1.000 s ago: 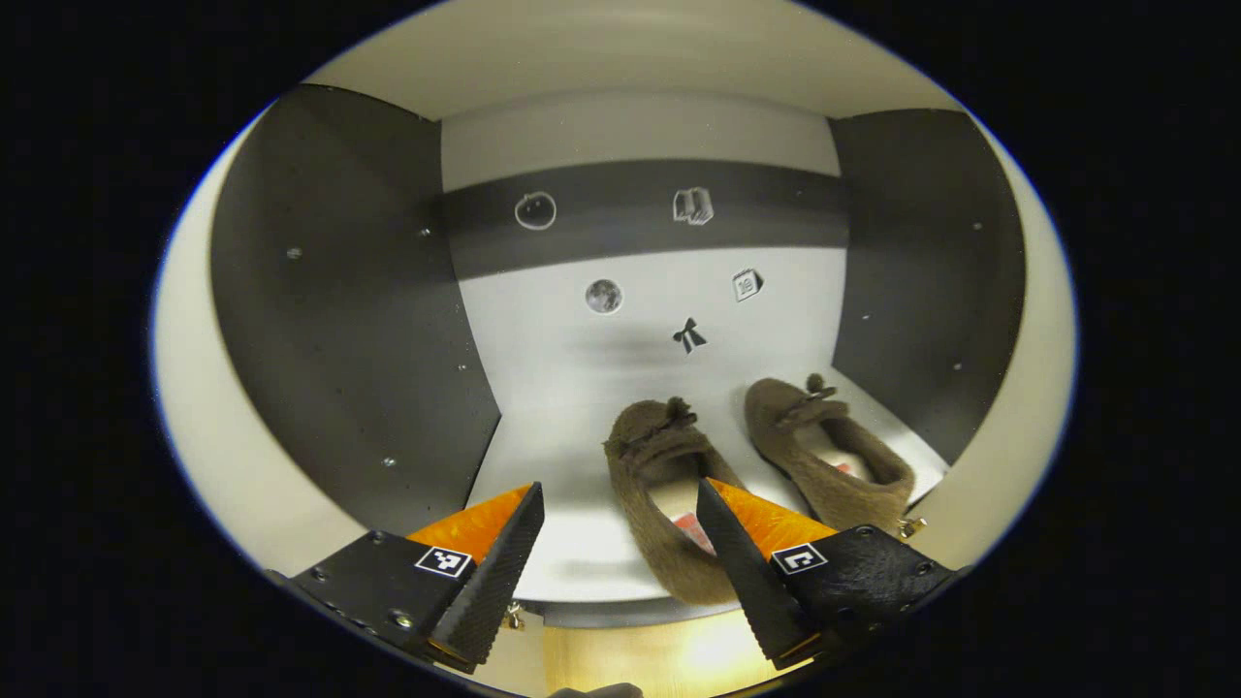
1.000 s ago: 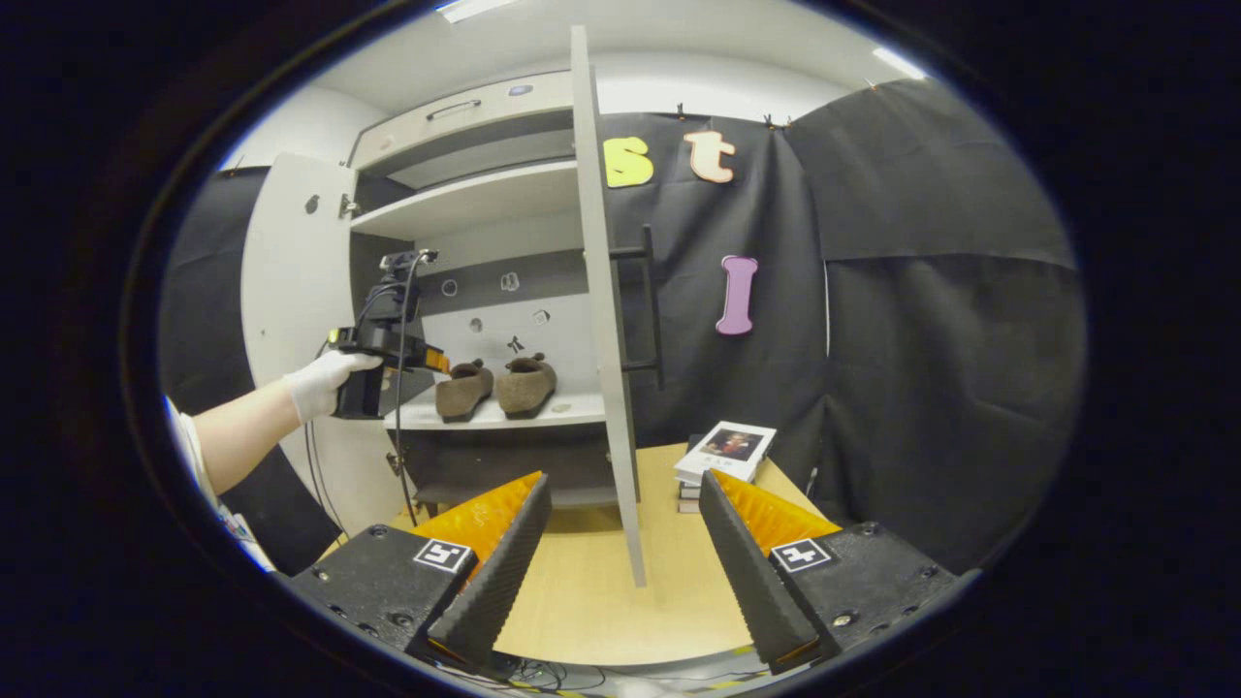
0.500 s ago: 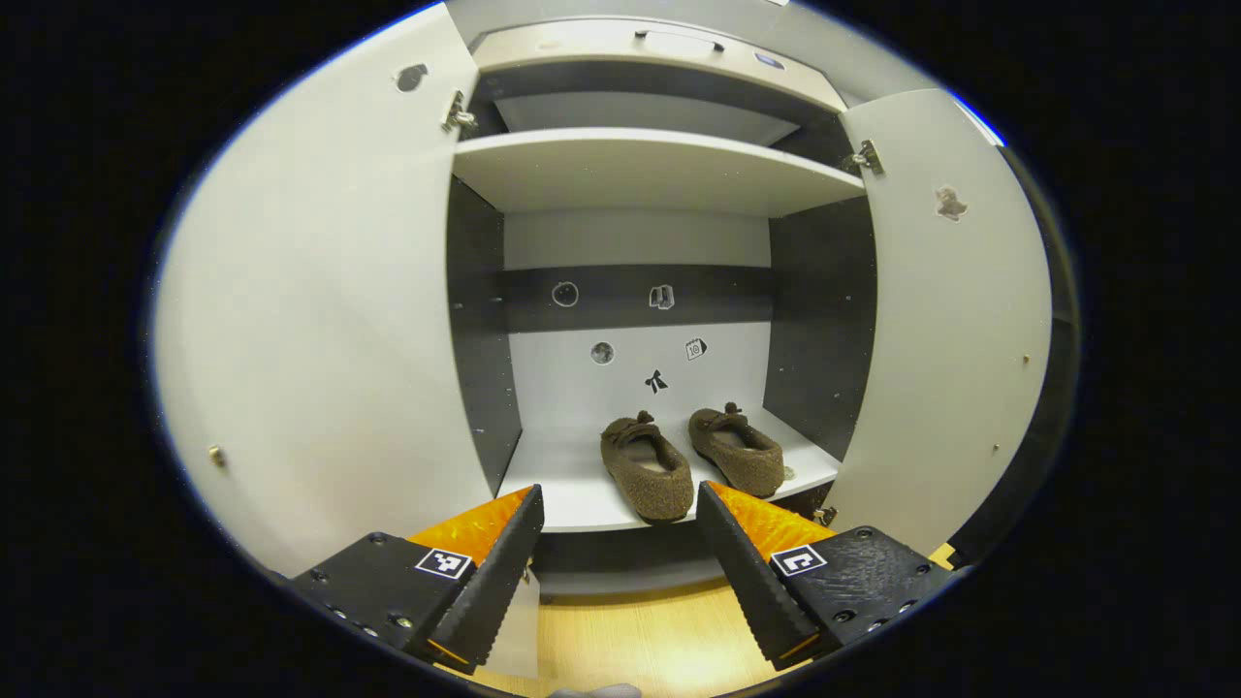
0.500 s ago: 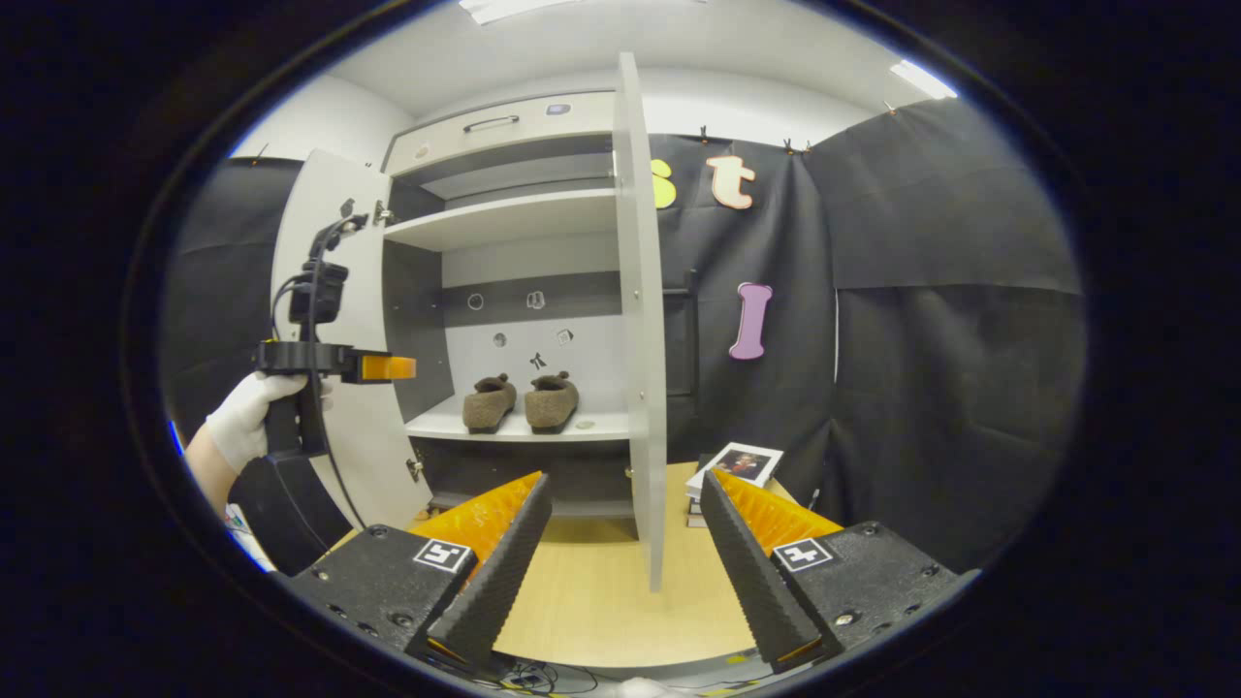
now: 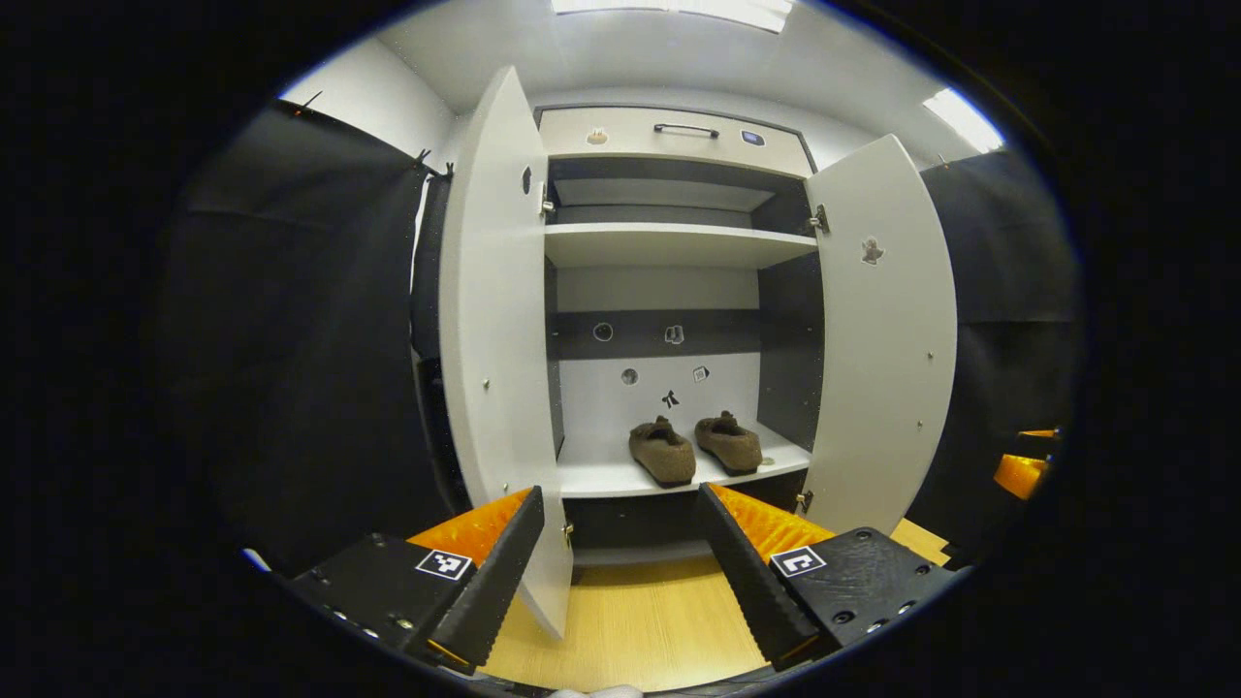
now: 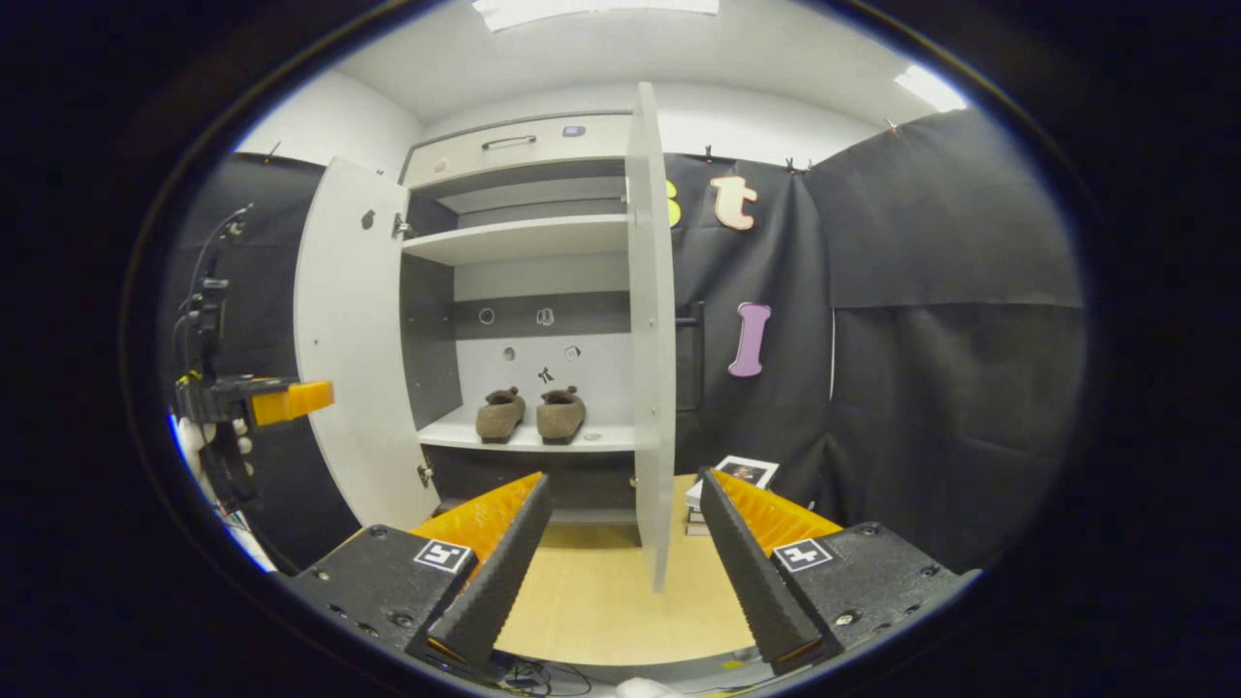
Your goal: Grab one shoe with the right hand and put it into the shoe cabinet, grab the other shoe with the left hand and put it into the shoe cabinet; then close the right door with the right hand and the left door with the left hand.
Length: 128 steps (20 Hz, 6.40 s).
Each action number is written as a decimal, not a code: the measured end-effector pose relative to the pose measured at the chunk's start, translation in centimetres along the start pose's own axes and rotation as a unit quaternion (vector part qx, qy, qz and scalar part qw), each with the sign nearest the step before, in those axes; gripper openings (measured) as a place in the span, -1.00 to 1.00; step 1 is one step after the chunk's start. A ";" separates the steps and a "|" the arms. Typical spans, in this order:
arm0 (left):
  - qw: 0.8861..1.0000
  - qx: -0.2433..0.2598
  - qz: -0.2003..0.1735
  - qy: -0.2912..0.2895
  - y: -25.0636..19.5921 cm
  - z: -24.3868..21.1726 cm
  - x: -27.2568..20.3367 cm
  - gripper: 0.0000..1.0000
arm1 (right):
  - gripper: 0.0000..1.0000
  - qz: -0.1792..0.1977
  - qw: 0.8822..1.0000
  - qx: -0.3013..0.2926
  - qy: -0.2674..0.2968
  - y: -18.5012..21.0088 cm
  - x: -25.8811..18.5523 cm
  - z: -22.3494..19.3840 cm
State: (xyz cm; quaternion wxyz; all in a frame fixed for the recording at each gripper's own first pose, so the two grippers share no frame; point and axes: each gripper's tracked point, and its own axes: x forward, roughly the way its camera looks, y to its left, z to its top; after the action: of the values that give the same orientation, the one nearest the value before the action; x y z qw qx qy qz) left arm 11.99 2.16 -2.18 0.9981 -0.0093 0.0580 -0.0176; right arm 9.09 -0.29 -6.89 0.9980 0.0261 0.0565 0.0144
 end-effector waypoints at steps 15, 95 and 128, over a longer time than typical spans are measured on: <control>0.999 -0.013 0.006 0.035 -2.2 -7.2 -4.8 0.94 | 0.96 -0.071 0.997 0.005 0.018 -8.7 6.2 1.0; 0.988 0.057 0.140 -0.028 16.6 0.1 10.0 0.68 | 0.99 0.006 0.998 0.013 0.054 0.0 -7.6 -3.3; 1.000 0.017 -0.010 -0.015 -3.2 0.2 2.0 0.92 | 0.98 0.025 0.999 0.022 0.004 -0.3 -3.9 2.2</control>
State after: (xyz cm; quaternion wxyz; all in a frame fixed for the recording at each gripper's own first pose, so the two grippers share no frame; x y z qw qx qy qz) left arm 13.87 -1.08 -2.17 0.9987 0.0066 0.0427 -0.0287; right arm 5.44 -0.77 -4.32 0.9963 0.0491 0.0602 0.0378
